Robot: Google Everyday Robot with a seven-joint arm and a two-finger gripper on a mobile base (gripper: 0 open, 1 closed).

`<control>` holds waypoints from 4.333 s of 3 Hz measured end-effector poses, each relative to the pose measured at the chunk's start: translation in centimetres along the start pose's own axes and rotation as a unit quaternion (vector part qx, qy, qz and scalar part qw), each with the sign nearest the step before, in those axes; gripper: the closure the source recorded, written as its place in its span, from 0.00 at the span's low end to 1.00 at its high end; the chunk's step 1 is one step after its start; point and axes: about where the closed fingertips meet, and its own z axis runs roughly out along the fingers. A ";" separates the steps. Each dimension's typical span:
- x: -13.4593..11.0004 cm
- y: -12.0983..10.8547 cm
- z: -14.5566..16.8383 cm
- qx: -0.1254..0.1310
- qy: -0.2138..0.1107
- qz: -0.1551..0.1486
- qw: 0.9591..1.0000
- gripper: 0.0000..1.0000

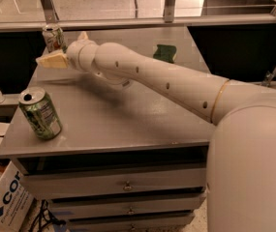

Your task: Move 7up can near sponge

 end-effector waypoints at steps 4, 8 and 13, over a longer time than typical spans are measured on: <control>0.7 0.0 8.2 0.006 -0.010 0.016 1.000 0.41; 1.5 -0.9 -6.2 0.043 -0.043 0.073 0.995 1.00; 3.5 -10.3 -28.4 0.188 -0.033 0.065 0.979 1.00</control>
Offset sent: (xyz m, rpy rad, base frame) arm 0.0601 0.0765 -0.0258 0.0145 0.0285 0.0044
